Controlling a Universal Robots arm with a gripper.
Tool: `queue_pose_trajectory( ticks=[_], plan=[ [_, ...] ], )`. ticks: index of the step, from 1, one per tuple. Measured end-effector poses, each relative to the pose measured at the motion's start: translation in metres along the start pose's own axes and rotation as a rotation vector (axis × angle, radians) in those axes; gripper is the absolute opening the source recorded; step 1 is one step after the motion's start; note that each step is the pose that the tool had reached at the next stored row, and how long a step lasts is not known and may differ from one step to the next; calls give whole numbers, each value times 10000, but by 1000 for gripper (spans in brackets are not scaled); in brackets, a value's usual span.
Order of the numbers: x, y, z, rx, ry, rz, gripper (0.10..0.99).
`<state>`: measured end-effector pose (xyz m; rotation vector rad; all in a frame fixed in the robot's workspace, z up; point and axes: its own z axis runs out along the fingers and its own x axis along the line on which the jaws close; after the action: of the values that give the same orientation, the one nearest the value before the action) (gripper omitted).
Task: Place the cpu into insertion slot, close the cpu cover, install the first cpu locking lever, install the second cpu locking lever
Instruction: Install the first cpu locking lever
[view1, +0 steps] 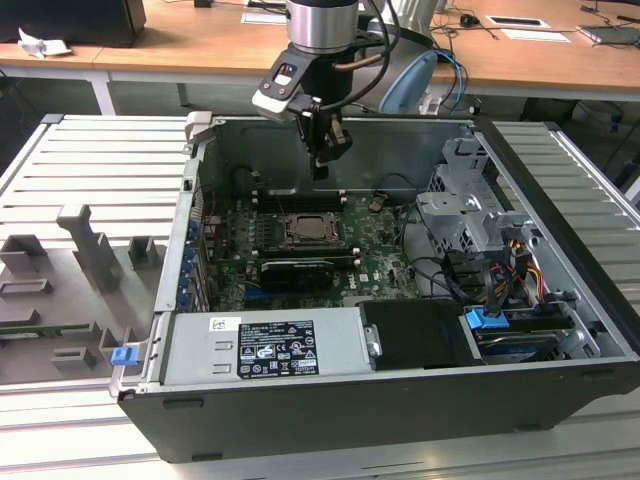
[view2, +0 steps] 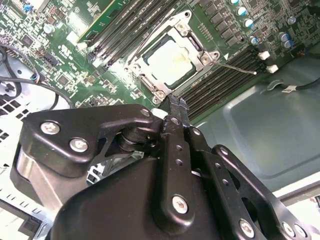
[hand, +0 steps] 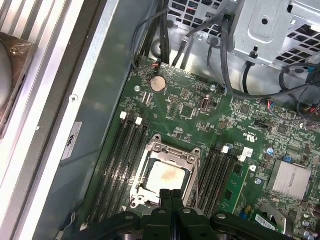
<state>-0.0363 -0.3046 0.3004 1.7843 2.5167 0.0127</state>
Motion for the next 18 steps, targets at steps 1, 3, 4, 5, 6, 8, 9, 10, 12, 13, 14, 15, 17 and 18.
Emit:
queue_pose_trajectory(
  ticks=[1, 3, 4, 5, 6, 8, 9, 10, 12, 13, 14, 15, 17, 18],
  plan=[
    [0, 2, 0, -2, 2, -47, 106],
    [-1, 4, 0, -4, 4, -104, 106],
    [-2, 4, 0, -5, 5, -128, 106],
    [-2, 5, 0, -6, 6, -155, 106],
    [-2, 7, 0, -8, 8, -194, 106],
    [-2, 8, 0, -10, 10, -253, 106],
    [-3, 9, 0, -11, 11, -284, 106],
    [-3, 10, 0, -12, 12, -310, 106],
    [-3, 12, 1, -16, 15, -379, 106],
    [-3, 13, 1, -17, 16, -407, 106],
    [-4, 13, 0, -17, 17, -431, 106],
    [-4, 14, 0, -19, 18, -459, 106],
    [-4, 16, 1, -21, 20, -514, 106],
    [-4, 16, 1, -22, 21, -539, 106]
  ],
)
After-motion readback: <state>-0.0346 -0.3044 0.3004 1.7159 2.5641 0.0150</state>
